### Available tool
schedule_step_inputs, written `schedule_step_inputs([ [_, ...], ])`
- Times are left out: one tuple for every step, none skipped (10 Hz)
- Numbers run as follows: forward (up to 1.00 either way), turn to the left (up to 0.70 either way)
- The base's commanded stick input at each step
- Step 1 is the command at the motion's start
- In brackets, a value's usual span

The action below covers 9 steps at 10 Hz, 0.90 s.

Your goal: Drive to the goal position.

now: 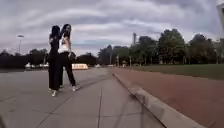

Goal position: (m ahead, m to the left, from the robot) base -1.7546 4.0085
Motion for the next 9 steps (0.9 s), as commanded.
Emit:
schedule_step_inputs([
  [0.7,0.0],
  [0.7,0.0],
  [0.7,0.0],
  [0.7,0.0],
  [0.7,0.0],
  [0.7,0.0],
  [0.7,0.0],
  [0.7,0.0],
  [0.7,0.0],
])
